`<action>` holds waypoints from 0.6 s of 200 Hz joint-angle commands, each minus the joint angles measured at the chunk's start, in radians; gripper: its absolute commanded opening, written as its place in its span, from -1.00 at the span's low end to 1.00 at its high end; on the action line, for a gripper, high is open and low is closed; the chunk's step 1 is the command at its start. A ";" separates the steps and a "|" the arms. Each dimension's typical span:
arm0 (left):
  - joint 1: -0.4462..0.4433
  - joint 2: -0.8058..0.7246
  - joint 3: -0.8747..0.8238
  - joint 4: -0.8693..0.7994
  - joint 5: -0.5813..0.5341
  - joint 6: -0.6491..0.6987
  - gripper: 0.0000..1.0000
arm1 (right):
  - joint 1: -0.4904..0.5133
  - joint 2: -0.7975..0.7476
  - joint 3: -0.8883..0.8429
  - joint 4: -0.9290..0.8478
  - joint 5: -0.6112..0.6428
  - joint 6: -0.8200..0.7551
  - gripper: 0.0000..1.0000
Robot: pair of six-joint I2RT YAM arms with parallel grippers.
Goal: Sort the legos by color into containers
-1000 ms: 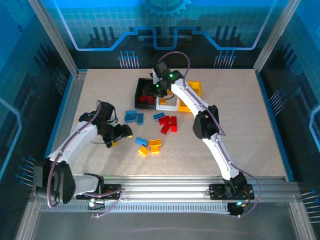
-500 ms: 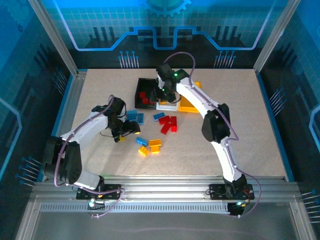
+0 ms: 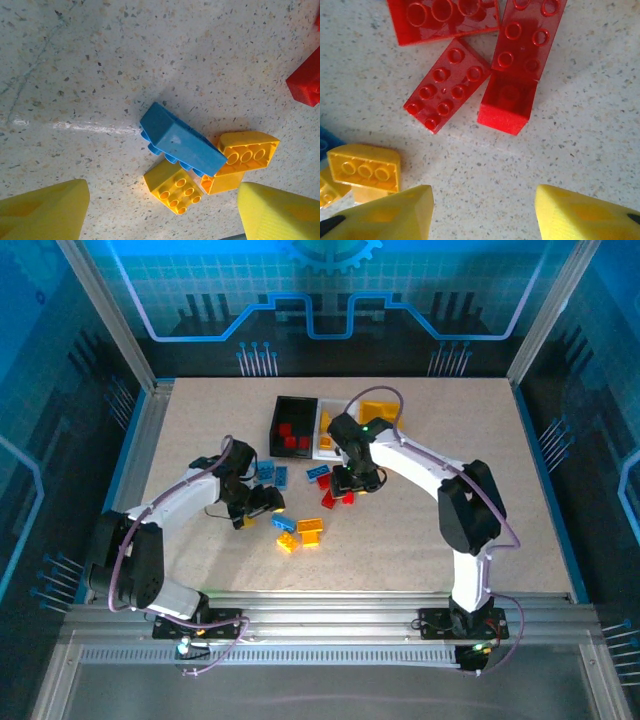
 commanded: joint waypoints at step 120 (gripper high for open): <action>-0.015 -0.102 -0.073 -0.056 -0.005 -0.006 0.57 | -0.061 0.173 0.000 0.090 0.060 -0.009 -0.06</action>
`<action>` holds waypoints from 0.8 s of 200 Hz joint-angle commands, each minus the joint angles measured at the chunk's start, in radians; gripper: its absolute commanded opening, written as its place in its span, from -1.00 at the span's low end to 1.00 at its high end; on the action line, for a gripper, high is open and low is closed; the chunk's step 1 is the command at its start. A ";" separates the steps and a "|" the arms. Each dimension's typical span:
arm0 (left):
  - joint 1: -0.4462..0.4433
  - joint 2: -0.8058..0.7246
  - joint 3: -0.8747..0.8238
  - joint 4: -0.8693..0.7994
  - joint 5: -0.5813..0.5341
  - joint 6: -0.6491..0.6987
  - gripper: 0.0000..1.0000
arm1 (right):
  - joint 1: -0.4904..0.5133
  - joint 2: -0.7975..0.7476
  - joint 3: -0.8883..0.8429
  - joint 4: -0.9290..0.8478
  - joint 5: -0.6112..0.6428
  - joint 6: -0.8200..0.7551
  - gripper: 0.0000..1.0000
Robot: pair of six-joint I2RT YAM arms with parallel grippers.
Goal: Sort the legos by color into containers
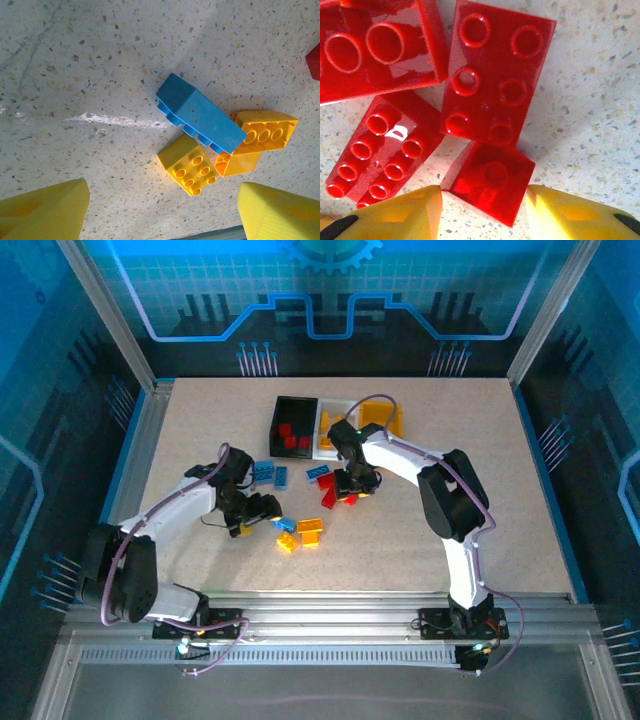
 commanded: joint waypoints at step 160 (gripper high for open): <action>-0.007 -0.054 -0.052 0.005 0.010 -0.035 0.57 | -0.020 -0.212 0.032 -0.010 -0.117 0.036 -0.41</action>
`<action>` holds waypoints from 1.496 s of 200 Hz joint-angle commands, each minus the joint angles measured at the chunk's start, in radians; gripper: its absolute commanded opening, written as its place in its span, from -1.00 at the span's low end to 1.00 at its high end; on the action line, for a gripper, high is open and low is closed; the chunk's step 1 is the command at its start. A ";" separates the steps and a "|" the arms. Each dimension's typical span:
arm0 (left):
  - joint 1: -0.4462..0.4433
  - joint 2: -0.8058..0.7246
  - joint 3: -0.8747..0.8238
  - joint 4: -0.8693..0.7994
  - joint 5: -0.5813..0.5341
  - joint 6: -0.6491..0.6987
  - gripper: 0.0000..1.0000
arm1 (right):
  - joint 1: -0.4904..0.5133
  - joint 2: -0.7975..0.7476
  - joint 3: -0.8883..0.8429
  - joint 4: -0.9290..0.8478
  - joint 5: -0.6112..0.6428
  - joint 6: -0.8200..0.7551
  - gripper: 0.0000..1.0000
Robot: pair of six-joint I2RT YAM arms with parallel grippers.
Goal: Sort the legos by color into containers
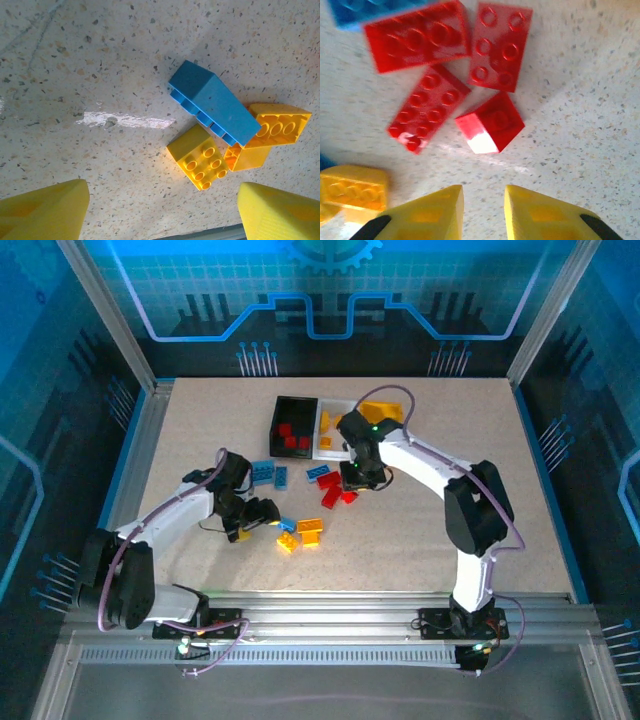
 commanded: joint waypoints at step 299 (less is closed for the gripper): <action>-0.006 -0.082 -0.069 -0.038 0.009 -0.002 0.58 | -0.005 0.352 0.118 -0.050 -0.022 -0.292 0.16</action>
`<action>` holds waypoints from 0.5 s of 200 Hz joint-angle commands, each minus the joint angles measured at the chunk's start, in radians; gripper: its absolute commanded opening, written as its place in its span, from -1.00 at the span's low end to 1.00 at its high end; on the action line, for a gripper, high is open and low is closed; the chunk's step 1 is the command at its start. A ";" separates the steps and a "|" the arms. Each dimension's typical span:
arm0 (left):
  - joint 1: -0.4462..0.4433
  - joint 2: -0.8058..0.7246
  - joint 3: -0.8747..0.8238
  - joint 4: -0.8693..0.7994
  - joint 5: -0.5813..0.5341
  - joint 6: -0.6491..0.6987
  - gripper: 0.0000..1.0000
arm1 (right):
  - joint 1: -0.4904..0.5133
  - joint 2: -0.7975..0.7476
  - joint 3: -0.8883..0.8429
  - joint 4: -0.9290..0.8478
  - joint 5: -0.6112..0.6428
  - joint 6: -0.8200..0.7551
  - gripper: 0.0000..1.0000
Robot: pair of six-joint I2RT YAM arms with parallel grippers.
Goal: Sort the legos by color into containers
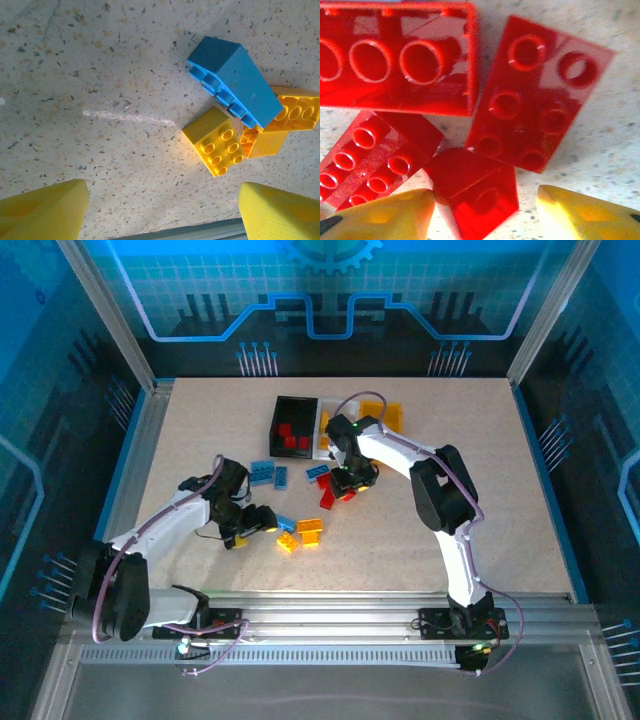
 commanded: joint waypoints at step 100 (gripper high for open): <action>-0.007 0.047 0.017 0.034 0.024 -0.036 0.58 | -0.013 -0.070 -0.231 0.095 -0.042 0.012 -0.31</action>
